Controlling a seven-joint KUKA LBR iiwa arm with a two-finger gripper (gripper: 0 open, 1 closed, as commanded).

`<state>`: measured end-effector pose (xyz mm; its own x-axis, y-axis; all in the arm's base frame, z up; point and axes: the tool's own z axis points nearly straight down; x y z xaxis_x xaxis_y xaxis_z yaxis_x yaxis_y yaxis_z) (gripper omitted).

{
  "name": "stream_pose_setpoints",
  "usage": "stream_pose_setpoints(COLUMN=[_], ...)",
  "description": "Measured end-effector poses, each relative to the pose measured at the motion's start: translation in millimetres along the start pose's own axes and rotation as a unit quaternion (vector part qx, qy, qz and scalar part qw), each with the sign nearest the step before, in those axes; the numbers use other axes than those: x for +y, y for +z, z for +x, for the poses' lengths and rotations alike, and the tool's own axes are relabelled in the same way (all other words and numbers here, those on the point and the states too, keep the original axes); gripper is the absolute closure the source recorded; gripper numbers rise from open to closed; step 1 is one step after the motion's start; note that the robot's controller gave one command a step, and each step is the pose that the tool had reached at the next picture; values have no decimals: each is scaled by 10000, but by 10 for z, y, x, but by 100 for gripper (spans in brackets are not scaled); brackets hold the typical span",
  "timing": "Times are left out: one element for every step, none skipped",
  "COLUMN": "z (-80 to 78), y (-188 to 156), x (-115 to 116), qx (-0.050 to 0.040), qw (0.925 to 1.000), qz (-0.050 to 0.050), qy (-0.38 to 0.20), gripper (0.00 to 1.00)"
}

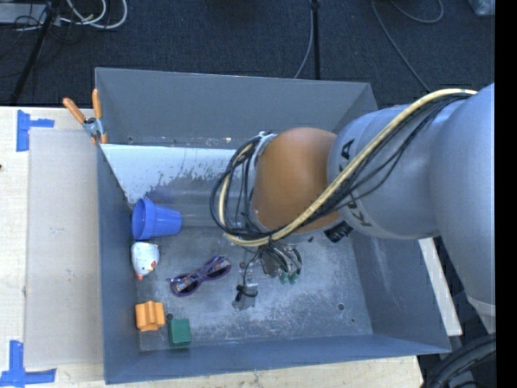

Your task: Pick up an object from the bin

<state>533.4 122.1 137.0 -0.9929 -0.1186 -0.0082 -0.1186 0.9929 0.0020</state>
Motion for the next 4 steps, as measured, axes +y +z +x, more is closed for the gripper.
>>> stream_pose_setpoints(z=[-215, -645, -645, -566], y=[328, 665, 666, 303], x=[211, 234, 233, 67], qx=[79, -8, -7, 27], qw=[9997, 9930, 9931, 9916], qz=[1, -5, -6, -12], qy=[236, -1177, -1173, -1296], gripper=[0, 100, 100, 100])
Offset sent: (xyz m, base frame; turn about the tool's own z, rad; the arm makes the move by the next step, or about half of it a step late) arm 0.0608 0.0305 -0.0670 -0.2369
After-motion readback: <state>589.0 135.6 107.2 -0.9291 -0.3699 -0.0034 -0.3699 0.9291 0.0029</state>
